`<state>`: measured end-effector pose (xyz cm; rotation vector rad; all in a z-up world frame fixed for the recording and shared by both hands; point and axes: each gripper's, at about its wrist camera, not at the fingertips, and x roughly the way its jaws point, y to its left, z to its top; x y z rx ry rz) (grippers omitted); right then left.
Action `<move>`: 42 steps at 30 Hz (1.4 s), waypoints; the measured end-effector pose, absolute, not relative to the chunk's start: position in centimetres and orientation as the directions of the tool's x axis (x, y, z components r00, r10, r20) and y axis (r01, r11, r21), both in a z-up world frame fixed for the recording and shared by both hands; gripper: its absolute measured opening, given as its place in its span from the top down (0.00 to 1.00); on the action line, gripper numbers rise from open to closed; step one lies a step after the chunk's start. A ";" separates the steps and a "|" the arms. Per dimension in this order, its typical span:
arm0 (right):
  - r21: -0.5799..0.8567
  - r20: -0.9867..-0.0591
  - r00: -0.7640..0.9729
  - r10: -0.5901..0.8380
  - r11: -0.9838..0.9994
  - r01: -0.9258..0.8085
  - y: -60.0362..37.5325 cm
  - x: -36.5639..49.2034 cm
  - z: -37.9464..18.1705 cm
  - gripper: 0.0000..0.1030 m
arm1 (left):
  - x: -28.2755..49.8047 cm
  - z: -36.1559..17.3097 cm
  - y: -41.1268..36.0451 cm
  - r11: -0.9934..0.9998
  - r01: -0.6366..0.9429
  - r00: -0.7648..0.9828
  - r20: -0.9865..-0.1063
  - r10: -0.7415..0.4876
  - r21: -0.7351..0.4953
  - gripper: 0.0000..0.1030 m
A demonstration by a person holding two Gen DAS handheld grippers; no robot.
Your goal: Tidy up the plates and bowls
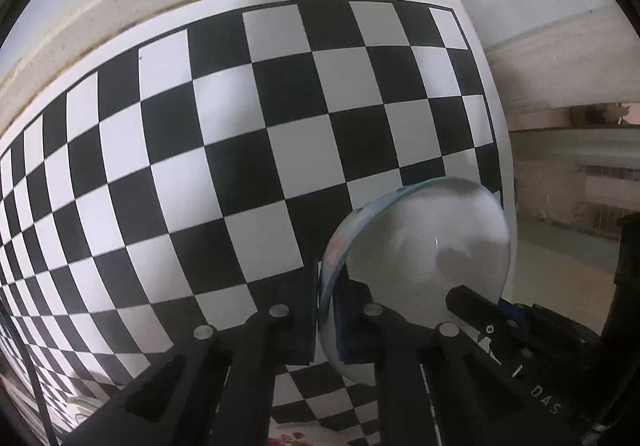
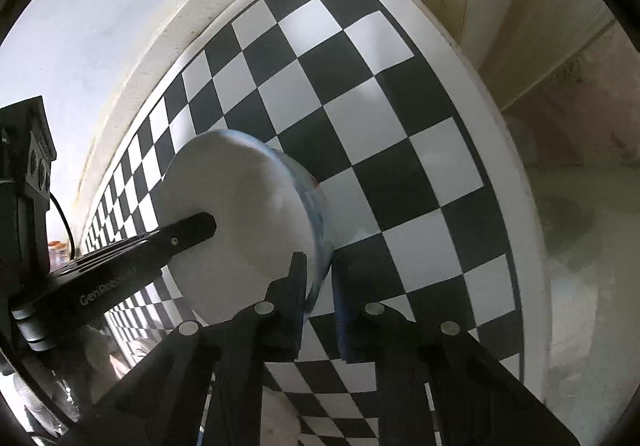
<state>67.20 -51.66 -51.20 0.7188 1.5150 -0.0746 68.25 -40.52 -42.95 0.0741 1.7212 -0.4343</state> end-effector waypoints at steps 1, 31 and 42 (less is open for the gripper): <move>0.374 -0.922 0.095 0.375 0.800 0.469 -51.6 67.2 -51.1 0.88 | 68.1 -42.9 -40.5 0.926 0.287 -0.200 -0.961 -0.191 -0.244 0.95; 0.411 -0.910 0.212 0.357 0.848 0.335 -45.0 60.6 -39.8 0.89 | 59.2 -29.9 -33.5 0.912 0.332 0.001 -0.967 -0.256 -0.242 0.95; 0.413 -0.907 0.213 0.362 0.860 0.298 -40.2 54.6 -38.2 0.89 | 52.9 -28.4 -28.9 0.915 0.325 0.012 -0.966 -0.257 -0.239 0.95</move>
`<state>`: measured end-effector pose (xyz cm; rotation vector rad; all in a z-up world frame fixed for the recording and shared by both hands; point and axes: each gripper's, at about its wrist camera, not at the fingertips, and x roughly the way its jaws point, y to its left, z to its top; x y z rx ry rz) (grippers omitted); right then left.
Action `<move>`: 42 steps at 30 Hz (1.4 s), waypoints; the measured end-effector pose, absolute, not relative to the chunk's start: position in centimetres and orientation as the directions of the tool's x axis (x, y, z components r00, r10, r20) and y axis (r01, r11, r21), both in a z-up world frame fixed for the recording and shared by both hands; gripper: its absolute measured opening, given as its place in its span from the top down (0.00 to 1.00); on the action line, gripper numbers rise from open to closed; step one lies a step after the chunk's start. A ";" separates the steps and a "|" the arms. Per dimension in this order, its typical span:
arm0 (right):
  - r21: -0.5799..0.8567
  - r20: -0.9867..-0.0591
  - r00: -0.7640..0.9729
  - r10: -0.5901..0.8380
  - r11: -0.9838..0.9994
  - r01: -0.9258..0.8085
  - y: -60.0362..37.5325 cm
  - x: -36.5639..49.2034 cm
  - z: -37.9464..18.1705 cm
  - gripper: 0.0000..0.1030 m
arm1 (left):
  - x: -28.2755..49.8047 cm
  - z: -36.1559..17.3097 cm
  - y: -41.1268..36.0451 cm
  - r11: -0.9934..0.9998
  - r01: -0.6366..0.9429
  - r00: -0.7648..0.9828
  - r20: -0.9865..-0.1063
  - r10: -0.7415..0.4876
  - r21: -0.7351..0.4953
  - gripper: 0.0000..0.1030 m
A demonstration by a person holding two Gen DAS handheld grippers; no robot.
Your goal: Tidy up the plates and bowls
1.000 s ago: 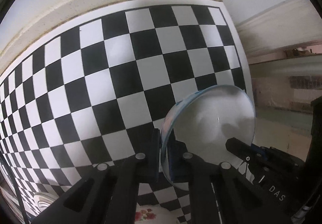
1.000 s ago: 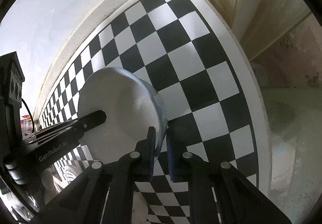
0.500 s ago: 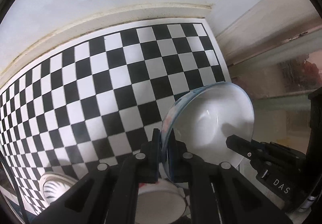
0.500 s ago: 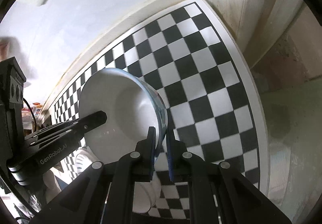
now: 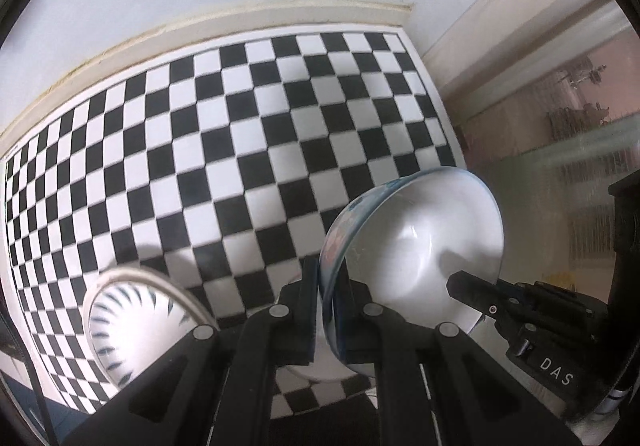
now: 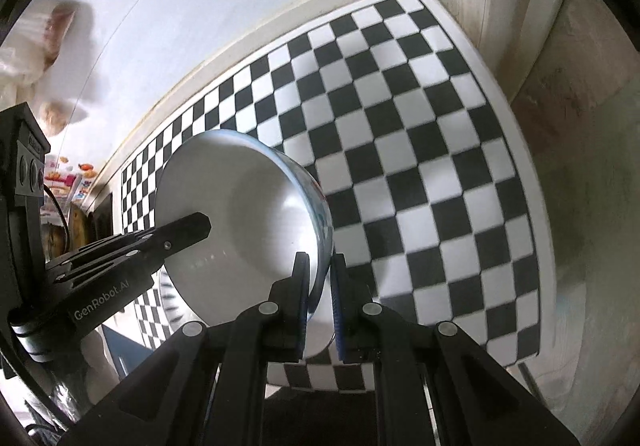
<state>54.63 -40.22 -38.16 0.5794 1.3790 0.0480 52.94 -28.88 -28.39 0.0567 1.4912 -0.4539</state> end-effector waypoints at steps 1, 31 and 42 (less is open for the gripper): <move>0.414 -0.908 0.207 0.365 0.861 0.296 -39.8 54.1 -38.3 0.89 | 52.6 -28.7 -28.6 0.916 0.322 0.008 -0.967 -0.255 -0.239 0.95; 0.323 -0.945 0.052 0.324 0.891 0.319 -33.3 51.1 -45.8 0.89 | 48.9 -36.2 -26.3 0.941 0.298 -0.087 -0.987 -0.139 -0.158 0.95; 0.276 -0.961 0.064 0.270 0.901 0.334 -33.5 51.4 -44.8 0.89 | 48.5 -35.8 -26.1 0.946 0.280 -0.074 -0.987 -0.145 -0.160 0.93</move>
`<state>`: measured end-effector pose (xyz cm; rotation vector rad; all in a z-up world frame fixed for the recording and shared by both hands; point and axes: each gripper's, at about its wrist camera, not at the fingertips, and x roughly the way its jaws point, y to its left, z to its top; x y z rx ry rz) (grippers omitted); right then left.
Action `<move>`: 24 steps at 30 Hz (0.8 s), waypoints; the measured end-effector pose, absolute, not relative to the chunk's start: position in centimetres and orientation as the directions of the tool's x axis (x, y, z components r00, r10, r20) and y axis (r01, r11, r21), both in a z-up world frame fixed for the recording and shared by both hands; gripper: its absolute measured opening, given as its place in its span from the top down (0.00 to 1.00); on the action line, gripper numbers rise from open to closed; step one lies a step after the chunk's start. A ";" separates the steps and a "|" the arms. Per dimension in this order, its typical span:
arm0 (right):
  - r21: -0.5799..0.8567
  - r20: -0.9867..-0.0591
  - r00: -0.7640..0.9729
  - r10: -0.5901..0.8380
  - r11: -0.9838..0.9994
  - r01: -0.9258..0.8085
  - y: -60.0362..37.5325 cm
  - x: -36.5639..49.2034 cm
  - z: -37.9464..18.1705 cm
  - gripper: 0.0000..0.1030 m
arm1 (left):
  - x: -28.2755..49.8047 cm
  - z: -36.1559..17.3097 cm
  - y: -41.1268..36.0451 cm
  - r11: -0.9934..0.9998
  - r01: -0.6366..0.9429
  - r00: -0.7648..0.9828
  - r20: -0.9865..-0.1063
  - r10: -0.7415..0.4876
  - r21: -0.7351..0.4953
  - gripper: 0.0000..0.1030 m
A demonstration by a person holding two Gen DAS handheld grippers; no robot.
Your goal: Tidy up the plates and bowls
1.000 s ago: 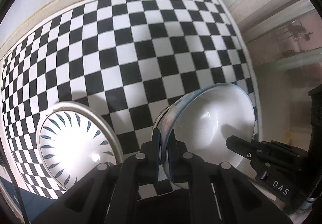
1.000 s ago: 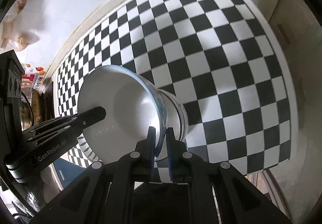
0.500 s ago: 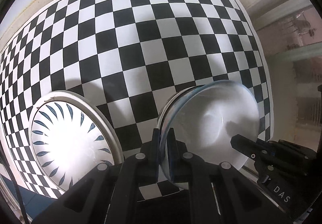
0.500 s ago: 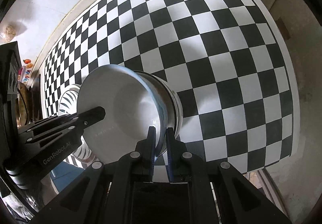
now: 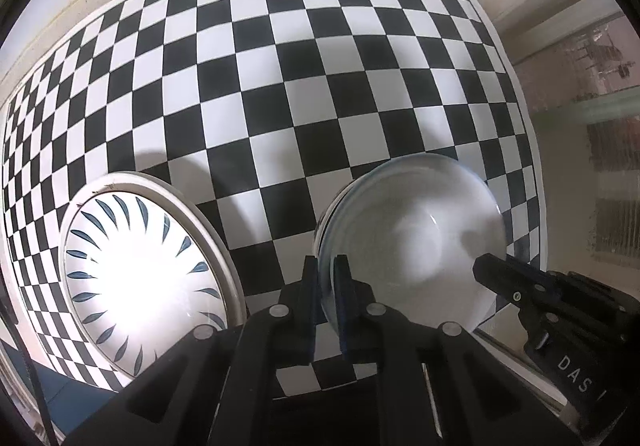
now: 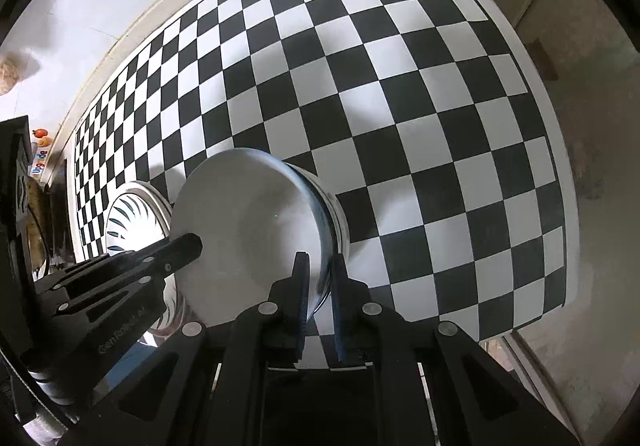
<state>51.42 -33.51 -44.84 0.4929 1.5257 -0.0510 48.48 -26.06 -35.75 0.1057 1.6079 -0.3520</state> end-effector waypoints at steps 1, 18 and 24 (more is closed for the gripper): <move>0.272 -0.962 0.066 0.266 0.904 0.329 -33.5 51.5 -44.7 0.89 | 48.5 -35.6 -26.1 0.947 0.281 -0.071 -0.987 -0.145 -0.159 0.93; 0.191 -0.970 0.198 0.145 0.952 0.238 -30.9 46.8 -37.3 0.89 | 44.6 -27.2 -24.1 0.922 0.360 0.088 -0.979 -0.185 -0.142 0.93; 0.186 -0.953 0.278 0.121 0.958 0.217 -29.8 43.9 -32.3 0.89 | 42.2 -23.3 -22.7 0.909 0.382 0.124 -0.966 -0.228 -0.166 0.93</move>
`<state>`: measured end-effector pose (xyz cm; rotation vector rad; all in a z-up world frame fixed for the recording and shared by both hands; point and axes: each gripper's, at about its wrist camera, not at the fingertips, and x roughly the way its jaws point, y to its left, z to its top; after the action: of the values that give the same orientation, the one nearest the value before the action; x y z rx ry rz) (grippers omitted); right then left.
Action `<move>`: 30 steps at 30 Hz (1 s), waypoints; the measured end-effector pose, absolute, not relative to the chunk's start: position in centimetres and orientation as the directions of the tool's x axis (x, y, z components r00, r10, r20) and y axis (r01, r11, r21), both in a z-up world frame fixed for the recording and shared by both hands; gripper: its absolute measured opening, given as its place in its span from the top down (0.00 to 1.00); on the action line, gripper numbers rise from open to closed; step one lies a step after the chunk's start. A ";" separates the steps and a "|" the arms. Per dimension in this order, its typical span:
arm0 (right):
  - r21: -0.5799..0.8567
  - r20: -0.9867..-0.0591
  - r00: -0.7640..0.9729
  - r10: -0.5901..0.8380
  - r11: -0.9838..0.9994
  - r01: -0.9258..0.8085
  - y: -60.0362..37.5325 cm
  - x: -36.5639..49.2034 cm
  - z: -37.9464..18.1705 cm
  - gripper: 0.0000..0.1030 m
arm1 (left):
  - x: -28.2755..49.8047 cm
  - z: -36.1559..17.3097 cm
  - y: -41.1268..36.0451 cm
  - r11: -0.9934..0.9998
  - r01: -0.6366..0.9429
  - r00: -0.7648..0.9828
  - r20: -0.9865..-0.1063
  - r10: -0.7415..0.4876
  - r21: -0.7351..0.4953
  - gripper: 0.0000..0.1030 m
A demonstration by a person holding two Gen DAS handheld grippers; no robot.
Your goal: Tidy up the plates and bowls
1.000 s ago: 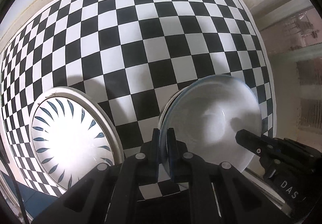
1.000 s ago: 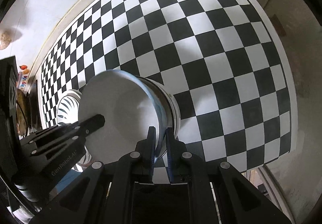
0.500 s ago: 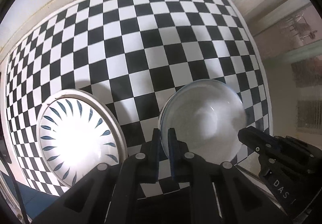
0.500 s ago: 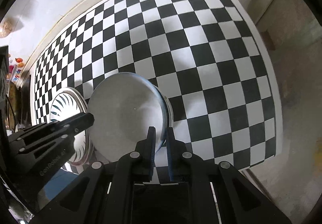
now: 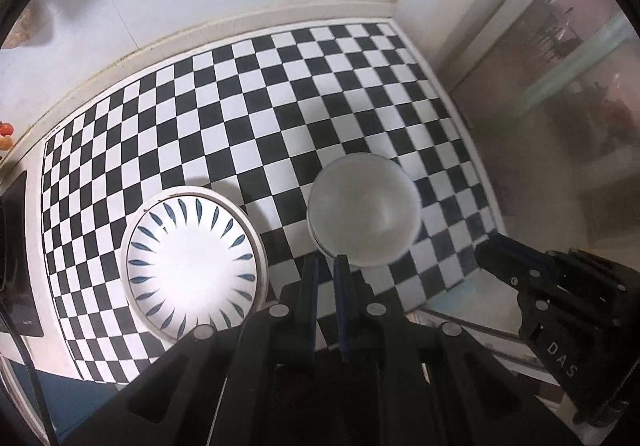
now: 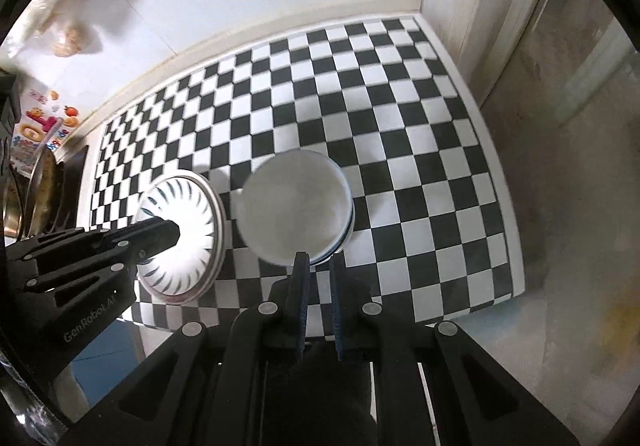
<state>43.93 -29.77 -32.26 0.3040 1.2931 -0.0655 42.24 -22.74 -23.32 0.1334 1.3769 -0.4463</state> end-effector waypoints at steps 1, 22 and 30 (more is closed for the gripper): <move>0.181 -0.949 0.294 0.114 0.960 0.213 -29.5 43.4 -31.4 0.89 | 41.9 -22.7 -22.5 0.909 0.383 0.137 -0.963 -0.230 -0.162 0.93; 0.202 -0.912 0.396 0.105 0.956 0.212 -28.6 39.2 -25.1 0.89 | 38.3 -16.7 -20.3 0.901 0.417 0.240 -0.941 -0.237 -0.121 0.93; 0.282 -0.913 0.365 0.180 0.927 0.248 -30.5 41.2 -28.4 0.16 | 41.8 -22.2 -21.0 0.912 0.340 0.098 -0.956 -0.276 -0.228 0.78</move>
<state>41.18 -30.48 -28.41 0.4067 1.2060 -0.0449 41.79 -21.05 -22.22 0.0548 1.4009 -0.4556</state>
